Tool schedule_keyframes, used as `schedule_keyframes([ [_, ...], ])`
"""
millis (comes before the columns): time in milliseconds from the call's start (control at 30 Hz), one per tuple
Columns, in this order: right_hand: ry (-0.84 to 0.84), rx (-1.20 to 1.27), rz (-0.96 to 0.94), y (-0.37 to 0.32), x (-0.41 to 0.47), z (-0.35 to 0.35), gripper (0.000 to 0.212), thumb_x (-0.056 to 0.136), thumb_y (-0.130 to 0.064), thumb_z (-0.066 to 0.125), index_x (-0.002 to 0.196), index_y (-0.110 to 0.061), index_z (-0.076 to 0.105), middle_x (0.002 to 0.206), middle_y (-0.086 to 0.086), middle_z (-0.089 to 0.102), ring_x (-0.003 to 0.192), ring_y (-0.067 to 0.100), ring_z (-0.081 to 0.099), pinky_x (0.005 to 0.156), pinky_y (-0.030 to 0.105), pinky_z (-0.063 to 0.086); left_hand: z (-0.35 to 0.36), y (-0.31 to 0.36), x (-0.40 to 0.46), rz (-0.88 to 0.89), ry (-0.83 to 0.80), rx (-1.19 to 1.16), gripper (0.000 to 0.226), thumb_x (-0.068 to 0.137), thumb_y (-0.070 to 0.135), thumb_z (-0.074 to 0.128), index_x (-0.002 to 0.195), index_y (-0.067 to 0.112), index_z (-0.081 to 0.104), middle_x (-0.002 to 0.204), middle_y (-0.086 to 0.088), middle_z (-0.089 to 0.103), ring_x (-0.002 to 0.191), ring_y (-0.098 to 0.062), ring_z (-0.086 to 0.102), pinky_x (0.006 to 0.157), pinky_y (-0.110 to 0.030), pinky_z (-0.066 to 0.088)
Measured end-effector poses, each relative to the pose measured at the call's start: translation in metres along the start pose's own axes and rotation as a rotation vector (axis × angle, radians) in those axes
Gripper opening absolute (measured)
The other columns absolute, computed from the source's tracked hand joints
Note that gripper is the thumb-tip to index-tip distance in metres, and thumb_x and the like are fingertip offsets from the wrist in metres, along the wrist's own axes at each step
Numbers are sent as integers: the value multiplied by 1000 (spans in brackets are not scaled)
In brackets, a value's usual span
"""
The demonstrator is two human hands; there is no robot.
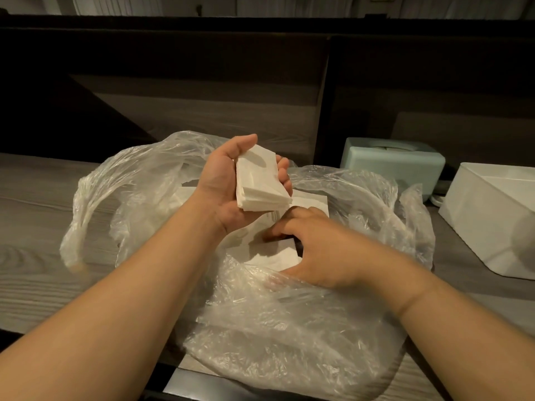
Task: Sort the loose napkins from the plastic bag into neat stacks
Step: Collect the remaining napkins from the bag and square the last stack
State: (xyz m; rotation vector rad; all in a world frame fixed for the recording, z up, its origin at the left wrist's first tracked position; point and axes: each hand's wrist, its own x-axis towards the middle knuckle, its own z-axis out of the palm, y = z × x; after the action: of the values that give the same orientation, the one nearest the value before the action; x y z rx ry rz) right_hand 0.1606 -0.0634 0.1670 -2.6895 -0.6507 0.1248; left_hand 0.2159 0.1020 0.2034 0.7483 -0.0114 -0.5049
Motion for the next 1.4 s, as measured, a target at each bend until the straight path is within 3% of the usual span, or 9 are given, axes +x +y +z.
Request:
schedule_keyframes([
  [200, 6, 59, 54, -3, -2, 0, 44, 86, -56, 72, 127, -44, 60, 111, -29, 56, 105, -3, 55, 84, 10, 41, 0, 0, 0, 10, 15, 26, 39, 92, 36, 59, 107, 1, 60, 98, -13, 63, 82, -23, 58, 89, -37, 47],
  [367, 196, 180, 128, -3, 6, 9, 49, 86, -60, 69, 127, -34, 59, 103, -22, 52, 96, 0, 53, 78, 17, 44, 0, 0, -1, 10, 5, 44, 41, 92, 37, 58, 110, 0, 59, 97, -13, 62, 80, -24, 57, 87, -38, 48],
  [533, 161, 49, 151, -1, 14, 17, 75, 72, -70, 70, 138, -36, 54, 120, -14, 52, 119, 13, 45, 104, 37, 44, 1, 1, -1, 28, 15, 32, 41, 92, 36, 57, 112, 1, 58, 96, -13, 63, 81, -23, 58, 86, -39, 48],
  [767, 164, 275, 231, -4, 21, 16, 29, 83, -56, 71, 101, -33, 69, 89, -16, 70, 89, 11, 64, 97, 52, 49, 0, 0, -1, 31, 26, 26, 39, 92, 36, 57, 109, 1, 58, 94, -14, 63, 80, -23, 57, 85, -38, 48],
  [867, 210, 304, 321, -11, 25, 17, 34, 90, -62, 59, 84, -30, 69, 81, -13, 69, 88, 16, 64, 98, 52, 45, 0, 0, 0, 28, 35, 18, 39, 92, 36, 58, 110, 2, 59, 98, -13, 63, 84, -23, 57, 88, -38, 47],
  [1033, 219, 218, 392, -19, 26, 21, 18, 85, -51, 68, 91, -34, 69, 86, -17, 69, 92, 12, 58, 89, 42, 27, 1, -2, 0, 17, 32, 21, 38, 91, 36, 59, 110, 3, 59, 100, -12, 63, 84, -22, 58, 87, -37, 47],
  [1167, 311, 392, 410, -20, 24, 17, 14, 82, -39, 62, 85, -26, 67, 80, -9, 70, 87, 19, 63, 94, 46, 47, -1, -1, 0, 8, 27, 11, 40, 91, 36, 58, 112, 1, 59, 100, -13, 63, 84, -23, 59, 84, -39, 48],
  [1300, 423, 752, 444, -13, 15, 5, 18, 87, -23, 69, 104, -22, 63, 86, -1, 68, 59, 10, 65, 44, 22, 46, -2, 1, 1, 9, 15, -19, 46, 91, 38, 58, 119, 1, 57, 101, -14, 64, 83, -23, 61, 82, -38, 50],
  [1400, 429, 810, 452, -4, 10, -2, 32, 86, -17, 72, 114, -26, 60, 95, 1, 68, 58, 10, 64, 40, 21, 43, -2, 1, 0, 15, 8, -21, 47, 91, 39, 58, 120, 2, 56, 101, -14, 64, 83, -22, 61, 80, -38, 51],
])
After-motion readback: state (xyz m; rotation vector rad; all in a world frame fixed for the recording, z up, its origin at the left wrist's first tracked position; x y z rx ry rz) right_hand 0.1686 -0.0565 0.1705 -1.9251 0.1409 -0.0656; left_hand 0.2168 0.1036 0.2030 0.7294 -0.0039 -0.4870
